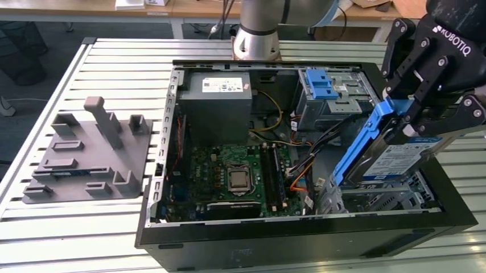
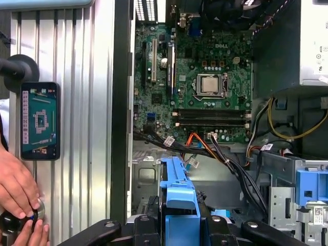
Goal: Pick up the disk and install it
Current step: 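Insert the disk into the insertion slot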
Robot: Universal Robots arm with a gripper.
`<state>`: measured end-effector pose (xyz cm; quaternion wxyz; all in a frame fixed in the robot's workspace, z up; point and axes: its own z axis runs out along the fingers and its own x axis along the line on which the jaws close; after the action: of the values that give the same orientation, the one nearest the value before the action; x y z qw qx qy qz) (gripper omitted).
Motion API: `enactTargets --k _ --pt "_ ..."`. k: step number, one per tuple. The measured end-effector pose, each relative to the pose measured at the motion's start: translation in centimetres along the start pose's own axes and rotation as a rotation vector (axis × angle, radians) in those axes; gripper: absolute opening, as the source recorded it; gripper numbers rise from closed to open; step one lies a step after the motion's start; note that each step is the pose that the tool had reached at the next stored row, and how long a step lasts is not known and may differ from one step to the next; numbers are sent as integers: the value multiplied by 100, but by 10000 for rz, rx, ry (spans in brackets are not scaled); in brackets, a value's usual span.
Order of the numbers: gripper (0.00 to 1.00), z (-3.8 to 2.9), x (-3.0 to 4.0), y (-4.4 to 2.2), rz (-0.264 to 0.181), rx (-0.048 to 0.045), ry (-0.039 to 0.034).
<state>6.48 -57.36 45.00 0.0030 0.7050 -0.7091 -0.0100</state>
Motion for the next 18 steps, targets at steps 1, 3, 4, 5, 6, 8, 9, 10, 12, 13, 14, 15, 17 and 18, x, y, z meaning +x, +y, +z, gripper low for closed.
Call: enactTargets --k 1,3,4,5,6,8,9,10,12,13,14,15,17,18 --pt "36 0 0 0 1 0 0" --pt "36 3 0 -3 1 0 -1" --pt "36 3 0 -4 1 0 -2" --pt "36 4 0 -4 1 0 -2" --pt "36 7 0 -5 5 0 -4" --pt "36 15 -2 -15 35 1 -4" --pt "36 18 -5 -21 55 0 -3" --pt "36 22 -10 -27 71 1 -3" --pt "36 29 -18 -38 85 1 -5" --pt "36 34 -22 -43 87 1 -8" --pt "36 38 -26 -47 88 1 -10" --pt "36 42 -31 -50 90 1 -12" --pt "36 50 -40 -57 98 1 -12" --pt "36 55 -43 -59 104 1 -14"
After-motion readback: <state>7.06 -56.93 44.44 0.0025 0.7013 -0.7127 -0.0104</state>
